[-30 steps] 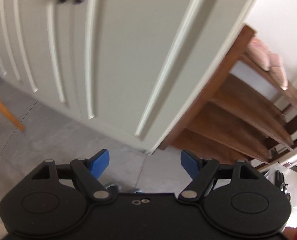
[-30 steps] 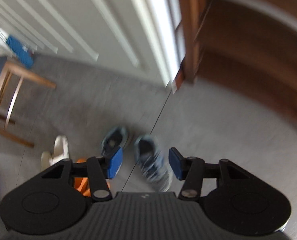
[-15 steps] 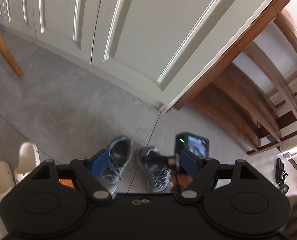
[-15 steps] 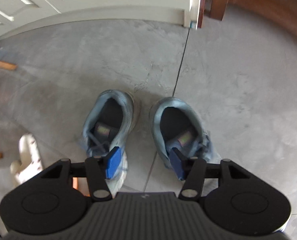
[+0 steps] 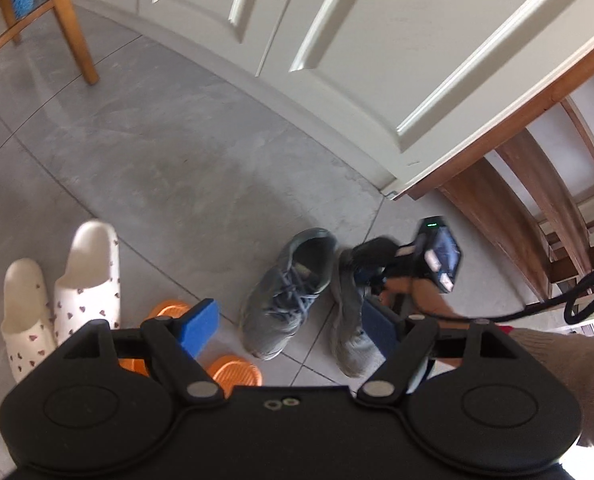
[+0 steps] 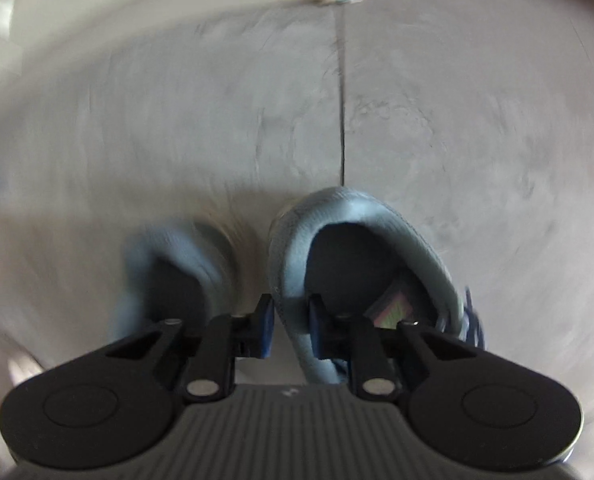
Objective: Organize scattered shoes
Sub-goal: 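Grasp both blue-grey sneakers by their heels with the right gripper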
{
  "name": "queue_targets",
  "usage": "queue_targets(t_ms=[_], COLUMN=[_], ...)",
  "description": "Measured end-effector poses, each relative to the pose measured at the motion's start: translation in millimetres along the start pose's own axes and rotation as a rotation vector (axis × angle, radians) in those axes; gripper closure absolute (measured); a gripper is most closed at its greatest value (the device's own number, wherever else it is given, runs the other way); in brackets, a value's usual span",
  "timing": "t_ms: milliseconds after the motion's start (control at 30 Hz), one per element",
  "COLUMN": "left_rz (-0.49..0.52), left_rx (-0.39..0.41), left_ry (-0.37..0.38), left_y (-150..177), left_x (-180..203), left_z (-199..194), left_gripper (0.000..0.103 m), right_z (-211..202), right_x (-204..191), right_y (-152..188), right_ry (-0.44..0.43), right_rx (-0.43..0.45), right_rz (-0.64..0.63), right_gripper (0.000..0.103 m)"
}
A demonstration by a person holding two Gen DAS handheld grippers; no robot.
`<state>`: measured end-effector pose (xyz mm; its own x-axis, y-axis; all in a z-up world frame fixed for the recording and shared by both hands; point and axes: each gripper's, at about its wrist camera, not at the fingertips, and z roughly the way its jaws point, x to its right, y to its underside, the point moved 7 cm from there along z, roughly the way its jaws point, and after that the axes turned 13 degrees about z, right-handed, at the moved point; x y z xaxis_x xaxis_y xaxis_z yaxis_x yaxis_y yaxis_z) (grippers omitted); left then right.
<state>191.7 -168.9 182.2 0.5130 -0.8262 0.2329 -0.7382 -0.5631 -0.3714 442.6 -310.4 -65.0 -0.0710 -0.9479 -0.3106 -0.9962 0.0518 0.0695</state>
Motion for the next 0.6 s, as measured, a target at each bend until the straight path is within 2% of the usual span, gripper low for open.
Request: queue_targets(t_ms=[67, 167, 200, 300, 433, 533, 567, 600], left_rz=[-0.002, -0.009, -0.014, -0.018, -0.006, -0.005, -0.005, -0.004], left_rx=[0.001, 0.007, 0.011, 0.024, 0.031, 0.02, 0.016, 0.012], left_ry=[0.004, 0.012, 0.015, 0.021, 0.014, 0.006, 0.004, 0.002], left_y=[0, -2, -3, -6, -6, -2, -2, -1], left_x=[-5, -10, -11, -15, -22, -28, -30, -31], left_z=[0, -2, -2, -3, 0, 3, 3, 3], left_gripper=[0.025, 0.025, 0.025, 0.025, 0.025, 0.025, 0.025, 0.025], right_z=[-4, -3, -7, -3, 23, 51, 59, 65], right_x=[-7, -17, -24, -40, -62, -62, -60, -58], right_y=[-3, 1, 2, 7, 19, 25, 25, 24], right_ry=[-0.028, 0.002, 0.015, 0.075, 0.203, 0.234, 0.249, 0.26], right_rx=[0.008, -0.022, -0.013, 0.022, 0.057, 0.033, 0.026, 0.026], right_rz=[0.055, 0.041, -0.007, -0.17, -0.442, -0.498, -0.494, -0.482], right_gripper=[0.082, 0.073, 0.063, 0.048, 0.041, 0.044, 0.049, 0.066])
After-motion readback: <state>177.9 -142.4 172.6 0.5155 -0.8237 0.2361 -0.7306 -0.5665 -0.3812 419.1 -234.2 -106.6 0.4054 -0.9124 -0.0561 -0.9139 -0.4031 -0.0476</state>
